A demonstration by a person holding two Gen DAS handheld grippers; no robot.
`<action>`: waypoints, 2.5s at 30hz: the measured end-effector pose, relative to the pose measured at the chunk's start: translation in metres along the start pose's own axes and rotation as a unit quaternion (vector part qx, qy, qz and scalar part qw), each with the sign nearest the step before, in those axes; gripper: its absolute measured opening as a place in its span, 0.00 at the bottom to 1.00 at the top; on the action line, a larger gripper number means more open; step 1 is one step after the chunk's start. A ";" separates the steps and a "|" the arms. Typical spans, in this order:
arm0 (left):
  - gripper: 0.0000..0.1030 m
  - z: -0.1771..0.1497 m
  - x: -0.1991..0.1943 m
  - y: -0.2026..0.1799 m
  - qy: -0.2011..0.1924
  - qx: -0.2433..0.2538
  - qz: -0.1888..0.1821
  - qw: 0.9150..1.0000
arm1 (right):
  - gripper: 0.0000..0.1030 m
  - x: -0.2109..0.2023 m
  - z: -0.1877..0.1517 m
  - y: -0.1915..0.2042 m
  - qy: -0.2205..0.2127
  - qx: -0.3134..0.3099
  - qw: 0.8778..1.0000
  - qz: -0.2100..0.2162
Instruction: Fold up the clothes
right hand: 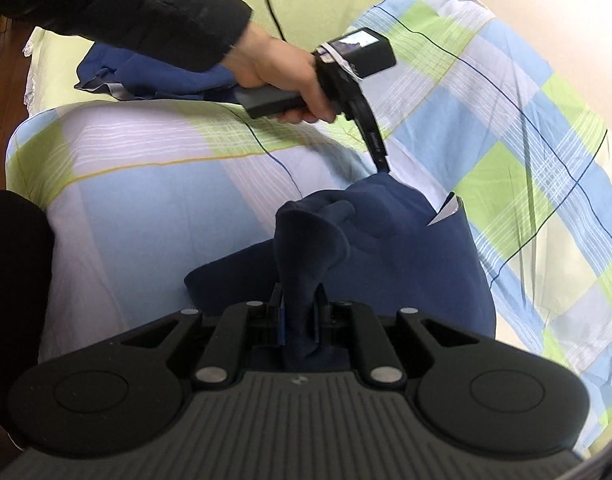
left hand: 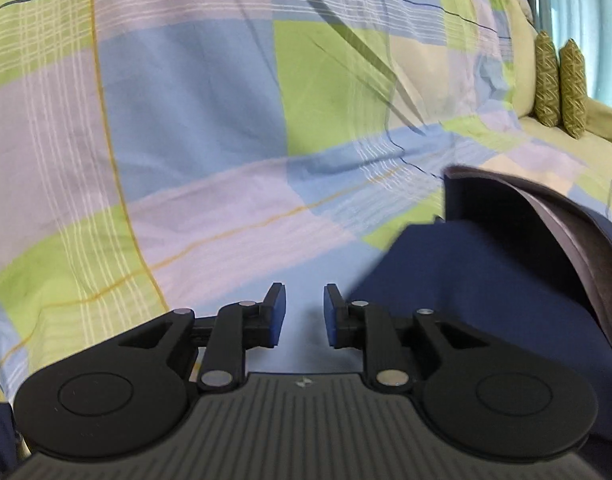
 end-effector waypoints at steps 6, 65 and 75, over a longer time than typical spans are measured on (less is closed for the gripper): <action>0.26 -0.012 -0.006 -0.004 0.000 -0.008 -0.010 1.000 | 0.10 0.000 -0.001 0.000 0.000 -0.006 1.000 -0.002; 0.69 0.157 0.073 -0.119 -0.018 0.095 -0.167 0.981 | 0.08 -0.096 -0.186 -0.257 -0.126 0.634 0.746 -0.161; 0.77 0.205 0.188 -0.186 0.052 0.230 -0.248 0.940 | 0.08 -0.096 -0.183 -0.251 -0.117 0.563 0.804 -0.151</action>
Point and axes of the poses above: each gripper's, at about its wrist camera, not at the fingertips, and x roughly the way its jaws point, y to its left, z to its top, the point moved 3 cm from there along x, roughly the way its jaws point, and after that the axes turned 15 degrees about x, right-handed, at the moved point
